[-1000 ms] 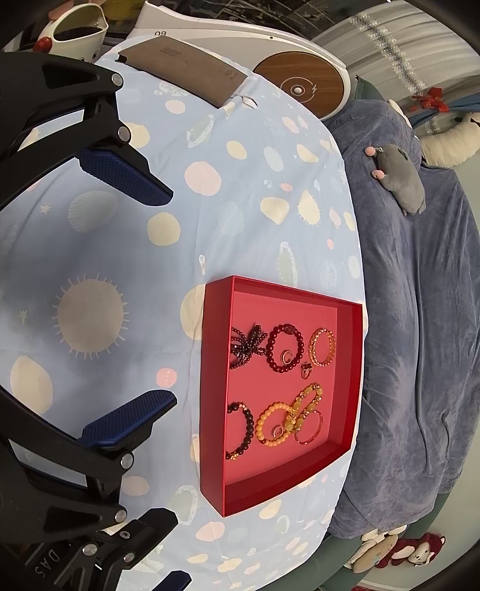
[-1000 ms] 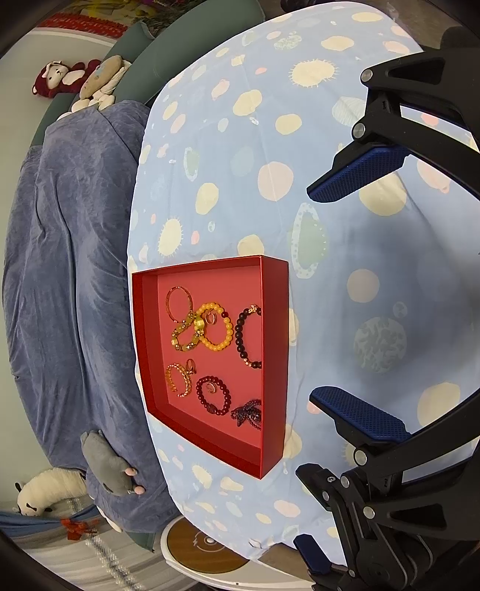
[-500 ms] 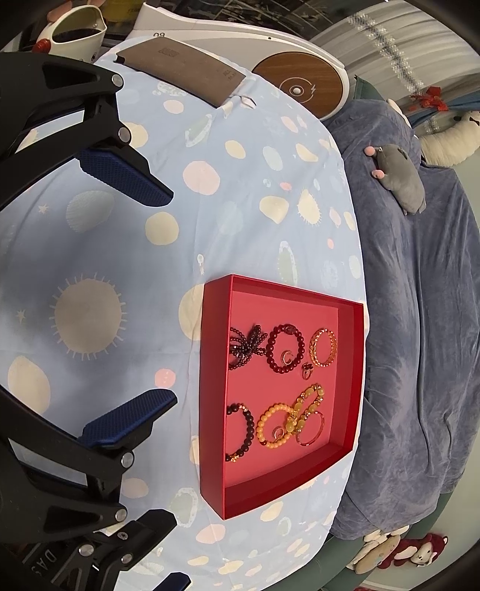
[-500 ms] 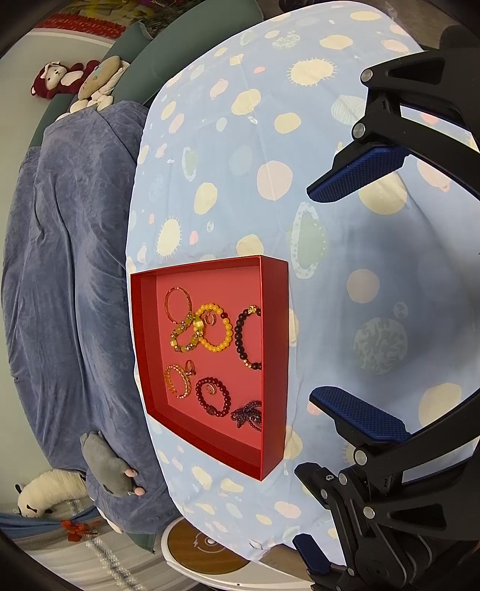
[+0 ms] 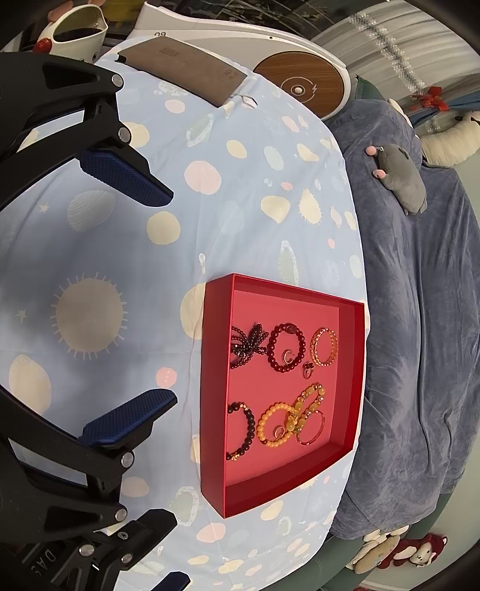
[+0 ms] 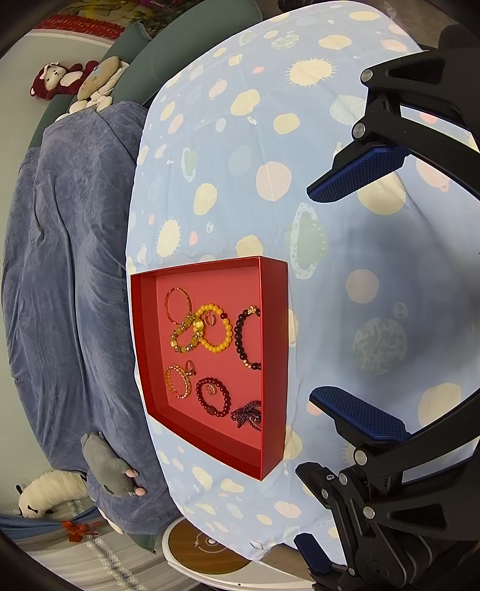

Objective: Organize jewelry

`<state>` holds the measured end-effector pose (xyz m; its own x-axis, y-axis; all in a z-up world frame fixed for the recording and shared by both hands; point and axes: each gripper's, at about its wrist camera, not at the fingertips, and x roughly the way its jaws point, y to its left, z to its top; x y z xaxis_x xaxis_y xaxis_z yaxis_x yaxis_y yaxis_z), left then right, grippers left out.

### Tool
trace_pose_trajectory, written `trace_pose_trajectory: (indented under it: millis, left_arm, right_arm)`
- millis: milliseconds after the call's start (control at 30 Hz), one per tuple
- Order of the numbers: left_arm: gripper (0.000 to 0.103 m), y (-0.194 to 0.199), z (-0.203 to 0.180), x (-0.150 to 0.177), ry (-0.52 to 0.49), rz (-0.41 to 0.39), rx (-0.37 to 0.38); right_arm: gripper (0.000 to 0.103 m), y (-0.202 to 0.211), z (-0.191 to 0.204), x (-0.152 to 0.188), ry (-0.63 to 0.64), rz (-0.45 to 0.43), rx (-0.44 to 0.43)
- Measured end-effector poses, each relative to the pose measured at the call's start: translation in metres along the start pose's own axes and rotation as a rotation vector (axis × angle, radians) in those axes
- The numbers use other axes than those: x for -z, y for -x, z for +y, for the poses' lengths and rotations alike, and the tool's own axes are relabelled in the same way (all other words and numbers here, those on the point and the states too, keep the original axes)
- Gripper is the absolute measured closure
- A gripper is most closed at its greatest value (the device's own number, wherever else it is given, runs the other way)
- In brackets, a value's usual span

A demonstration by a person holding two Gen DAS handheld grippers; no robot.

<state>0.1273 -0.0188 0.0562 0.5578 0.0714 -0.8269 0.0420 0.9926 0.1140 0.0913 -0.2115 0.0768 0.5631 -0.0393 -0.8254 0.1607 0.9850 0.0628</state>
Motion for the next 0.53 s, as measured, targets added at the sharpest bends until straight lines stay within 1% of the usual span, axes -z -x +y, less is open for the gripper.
trace_pose_trajectory:
  millis: [533]
  left_arm:
    - [0.008,0.0032,-0.0025,0.0008,-0.001,-0.002,-0.001]
  right_arm:
    - [0.007,-0.0004,0.0005,-0.0014,0.002,0.0,0.0]
